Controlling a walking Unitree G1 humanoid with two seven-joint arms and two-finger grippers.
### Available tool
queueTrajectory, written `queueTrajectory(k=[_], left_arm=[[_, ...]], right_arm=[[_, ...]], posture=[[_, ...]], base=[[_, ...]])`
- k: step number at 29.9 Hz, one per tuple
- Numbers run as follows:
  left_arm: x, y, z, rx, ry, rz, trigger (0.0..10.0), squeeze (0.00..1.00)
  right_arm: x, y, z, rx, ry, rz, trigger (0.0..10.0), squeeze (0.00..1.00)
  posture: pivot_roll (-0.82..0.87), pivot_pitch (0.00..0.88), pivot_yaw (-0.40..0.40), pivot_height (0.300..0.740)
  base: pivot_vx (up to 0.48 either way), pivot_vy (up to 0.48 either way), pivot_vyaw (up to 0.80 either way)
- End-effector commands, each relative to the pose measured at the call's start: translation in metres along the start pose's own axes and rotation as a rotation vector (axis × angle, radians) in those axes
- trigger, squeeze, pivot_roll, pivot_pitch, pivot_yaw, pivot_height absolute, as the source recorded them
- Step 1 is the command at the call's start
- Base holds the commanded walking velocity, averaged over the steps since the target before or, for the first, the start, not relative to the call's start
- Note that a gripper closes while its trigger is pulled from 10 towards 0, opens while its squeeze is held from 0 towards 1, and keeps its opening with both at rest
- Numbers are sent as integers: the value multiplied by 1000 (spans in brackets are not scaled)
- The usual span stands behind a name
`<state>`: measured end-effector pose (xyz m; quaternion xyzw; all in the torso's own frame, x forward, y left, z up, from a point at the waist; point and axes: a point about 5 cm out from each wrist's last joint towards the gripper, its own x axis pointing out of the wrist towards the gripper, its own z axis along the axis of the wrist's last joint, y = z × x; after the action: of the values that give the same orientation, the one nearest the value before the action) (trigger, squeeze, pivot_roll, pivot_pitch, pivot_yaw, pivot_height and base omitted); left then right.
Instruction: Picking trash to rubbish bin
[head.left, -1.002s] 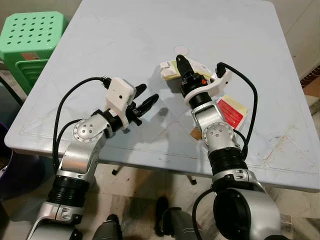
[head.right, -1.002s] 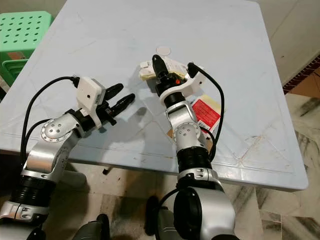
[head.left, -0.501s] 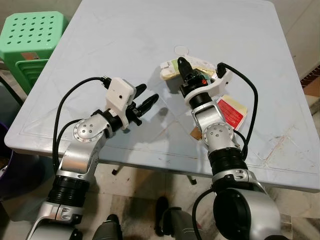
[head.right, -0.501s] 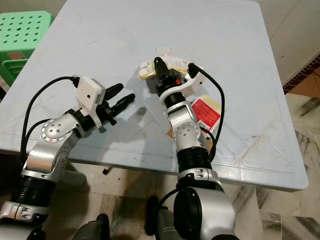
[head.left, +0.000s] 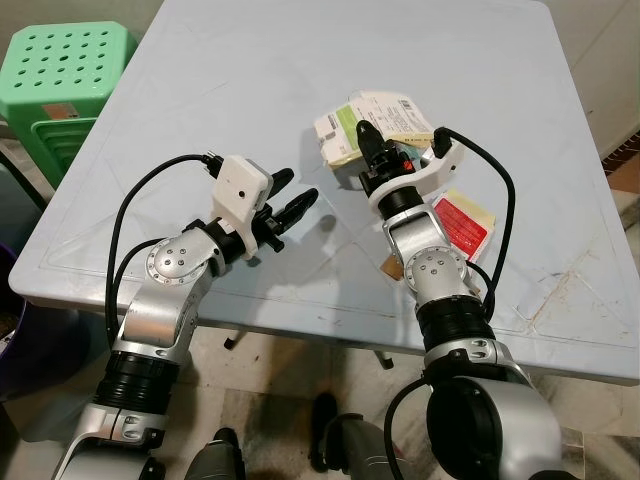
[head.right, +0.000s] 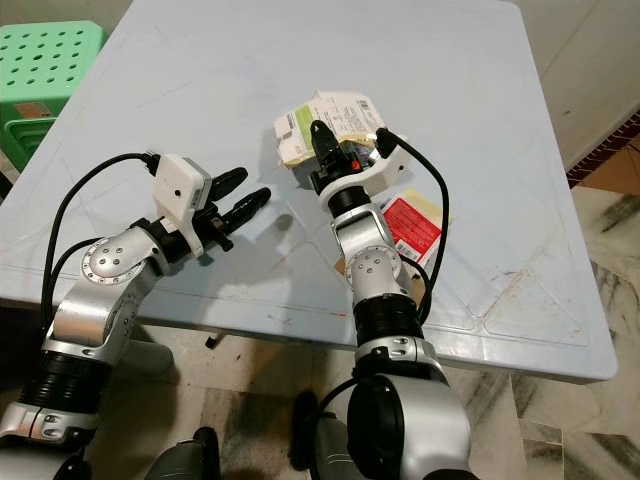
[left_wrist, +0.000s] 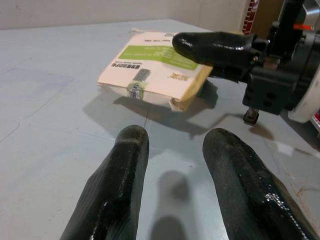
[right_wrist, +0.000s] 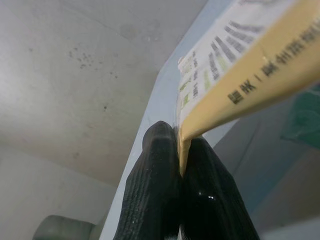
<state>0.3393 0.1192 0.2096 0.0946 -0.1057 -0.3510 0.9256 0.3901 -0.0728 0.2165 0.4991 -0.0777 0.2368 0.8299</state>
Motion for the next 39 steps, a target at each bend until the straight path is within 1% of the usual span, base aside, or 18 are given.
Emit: queueTrajectory(k=[1, 4, 7, 9, 11, 15, 19, 20, 21, 23, 25, 28, 30, 32, 35, 37, 38, 39], left_arm=[[2, -2, 8, 7, -26, -17, 10000, 0], [1, -1, 11, 1, -36, -11, 10000, 0], [0, 2, 12, -15, -47, 2, 10000, 0], [-1, 3, 13, -18, -49, 6, 10000, 0], [-2, 6, 16, -27, -63, 21, 10000, 0], [-3, 9, 19, -32, -75, 34, 10000, 0], [-5, 12, 22, -40, -89, 54, 10000, 0], [-5, 12, 22, -40, -89, 54, 10000, 0], [-6, 13, 23, -49, -98, 73, 10000, 0], [-7, 14, 24, -55, -102, 82, 10000, 0], [-9, 16, 25, -75, -116, 117, 10000, 0], [-10, 17, 25, -80, -120, 128, 10000, 0], [-15, 20, 27, -108, -143, 202, 10000, 0], [-21, 21, 29, -108, -172, 264, 10000, 0], [-24, 22, 29, -114, -184, 294, 10000, 0], [-30, 20, 29, -130, -199, 352, 10000, 0], [-30, 20, 29, -130, -199, 352, 10000, 0], [-34, 14, 28, -119, -203, 348, 10000, 0]], right_arm=[[-7, -6, -3, -46, -1, -6, 0, 0], [-10, -6, 4, -112, -17, 25, 0, 0], [-19, -6, 21, -263, -53, 53, 0, 0], [-21, -6, 25, -289, -67, 58, 0, 0], [-29, -4, 44, -393, -108, 84, 0, 0], [-34, 0, 59, -463, -150, 95, 0, 0], [-42, 12, 80, -599, -202, 122, 275, 0], [-42, 12, 80, -599, -202, 122, 275, 0], [-47, 15, 85, -672, -206, 123, 10000, 0], [-50, 15, 87, -701, -207, 118, 10000, 0], [-57, 16, 89, -794, -199, 117, 10000, 0], [-59, 17, 88, -819, -193, 118, 10000, 0], [-70, 23, 83, -957, -157, 160, 10000, 0], [-77, 26, 79, -1032, -140, 177, 10000, 0], [-79, 27, 78, -1046, -140, 169, 10000, 0], [-86, 25, 76, -1110, -142, 148, 10000, 0], [-86, 25, 76, -1110, -142, 148, 10000, 0], [-91, 22, 75, -1107, -147, 117, 10000, 0]], posture=[[54, 327, -99, 740], [54, 327, -99, 740], [59, 305, -96, 740], [60, 302, -96, 740], [61, 287, -95, 740], [56, 271, -93, 740], [52, 250, -89, 740], [52, 250, -89, 740], [51, 238, -88, 740], [50, 235, -86, 740], [46, 222, -81, 740], [46, 222, -81, 740], [42, 206, -73, 740], [39, 195, -67, 740], [39, 184, -65, 740], [37, 165, -58, 740], [37, 165, -58, 740], [38, 153, -57, 740]], base=[[0, 0, 0], [0, 0, 0], [0, 0, 0], [0, 0, 0], [0, 0, 0], [0, 0, 0], [0, 0, 0], [0, 0, 0], [0, 0, 0], [0, 0, 0], [0, 0, 0], [0, 0, 0], [0, 0, 0], [0, 0, 0], [0, 0, 0], [0, 0, 0], [0, 0, 0], [0, 0, 0]])
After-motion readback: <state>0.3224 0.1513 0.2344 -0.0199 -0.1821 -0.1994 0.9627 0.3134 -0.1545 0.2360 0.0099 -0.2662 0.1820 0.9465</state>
